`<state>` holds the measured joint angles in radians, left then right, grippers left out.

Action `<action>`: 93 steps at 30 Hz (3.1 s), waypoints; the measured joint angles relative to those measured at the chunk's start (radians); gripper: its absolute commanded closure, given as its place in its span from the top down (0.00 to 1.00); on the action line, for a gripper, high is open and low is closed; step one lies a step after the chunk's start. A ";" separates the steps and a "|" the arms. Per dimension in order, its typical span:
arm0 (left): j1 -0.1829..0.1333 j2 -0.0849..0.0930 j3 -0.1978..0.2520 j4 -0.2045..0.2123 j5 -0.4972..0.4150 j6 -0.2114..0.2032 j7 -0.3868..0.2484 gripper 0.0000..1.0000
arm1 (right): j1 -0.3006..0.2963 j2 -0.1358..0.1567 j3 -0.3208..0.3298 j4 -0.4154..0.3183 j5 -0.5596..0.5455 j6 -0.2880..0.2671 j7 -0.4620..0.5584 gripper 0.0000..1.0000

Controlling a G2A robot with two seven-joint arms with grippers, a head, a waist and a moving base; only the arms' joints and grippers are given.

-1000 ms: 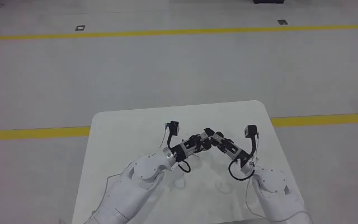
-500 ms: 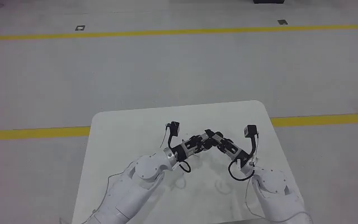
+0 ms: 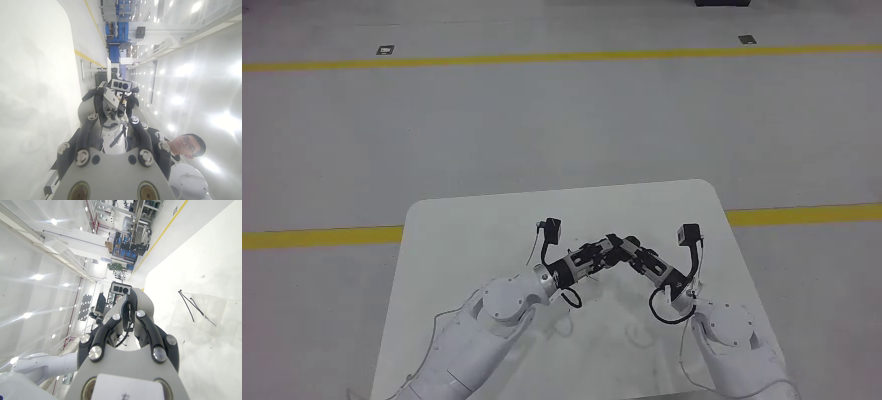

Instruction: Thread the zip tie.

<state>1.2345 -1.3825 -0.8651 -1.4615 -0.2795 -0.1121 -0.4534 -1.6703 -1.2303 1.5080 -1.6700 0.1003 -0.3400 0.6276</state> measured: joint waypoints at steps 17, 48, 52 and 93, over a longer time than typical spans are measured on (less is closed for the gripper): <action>-0.009 0.005 0.008 0.012 -0.015 0.007 -0.002 0.13 | 0.000 -0.005 0.004 -0.005 0.007 0.000 0.012 0.00; -0.019 0.014 0.015 0.025 -0.020 -0.001 0.010 0.00 | -0.005 -0.015 0.028 0.004 0.015 0.000 0.033 1.00; -0.013 0.019 0.005 0.009 -0.002 0.000 0.016 0.00 | -0.007 -0.013 0.060 0.028 0.022 0.000 0.033 1.00; 0.078 0.105 -0.103 -0.185 0.579 0.061 0.085 0.00 | 0.104 0.005 -0.003 0.134 -0.178 0.049 0.115 1.00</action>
<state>1.3123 -1.2774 -0.9677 -1.6461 0.3000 -0.0515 -0.3680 -1.5661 -1.2253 1.5051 -1.5358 -0.0782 -0.2913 0.7424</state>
